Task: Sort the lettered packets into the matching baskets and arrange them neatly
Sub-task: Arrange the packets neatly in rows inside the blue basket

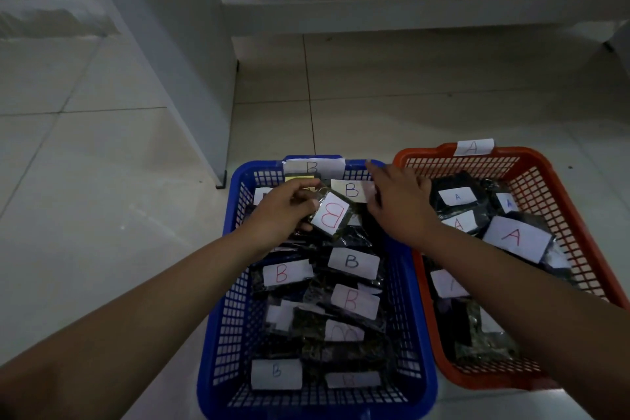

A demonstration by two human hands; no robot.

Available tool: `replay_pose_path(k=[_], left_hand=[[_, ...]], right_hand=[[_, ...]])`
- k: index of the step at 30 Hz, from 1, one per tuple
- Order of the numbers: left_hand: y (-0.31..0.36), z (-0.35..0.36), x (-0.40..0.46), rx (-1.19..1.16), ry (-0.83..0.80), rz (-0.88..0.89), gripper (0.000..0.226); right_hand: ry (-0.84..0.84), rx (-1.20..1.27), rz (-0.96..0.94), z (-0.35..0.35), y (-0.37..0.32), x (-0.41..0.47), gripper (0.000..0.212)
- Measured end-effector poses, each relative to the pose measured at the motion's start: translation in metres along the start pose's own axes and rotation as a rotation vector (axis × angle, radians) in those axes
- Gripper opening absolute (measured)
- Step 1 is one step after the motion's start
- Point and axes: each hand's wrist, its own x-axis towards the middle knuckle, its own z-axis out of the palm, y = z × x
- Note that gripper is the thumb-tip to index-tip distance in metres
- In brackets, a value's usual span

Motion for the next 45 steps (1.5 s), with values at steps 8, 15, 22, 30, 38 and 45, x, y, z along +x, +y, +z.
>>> replay_pose_path(k=[8,15,22,30,38,45], left_hand=[[0.014,0.031,0.020,0.133,-0.010,0.122,0.026],[-0.011,0.057,-0.009,0.369,0.149,0.267,0.030],[-0.035,0.025,-0.023,0.966,0.176,0.411,0.064],[-0.014,-0.050,-0.028,0.479,0.072,0.258,0.067],[-0.019,-0.083,0.007,0.610,0.311,0.169,0.054],[-0.033,-0.077,0.011,1.025,0.380,0.237,0.059]], right_hand=[[-0.253,0.764,0.104,-0.021,-0.001,-0.038,0.045],[-0.205,1.146,0.441,-0.018,-0.001,-0.043,0.032],[-0.187,1.291,0.560,-0.014,-0.024,-0.045,0.029],[-0.251,1.232,0.432,-0.018,-0.088,-0.004,0.028],[-0.201,0.751,0.223,0.006,-0.126,0.034,0.013],[-0.124,0.344,-0.049,0.024,-0.091,0.025,0.041]])
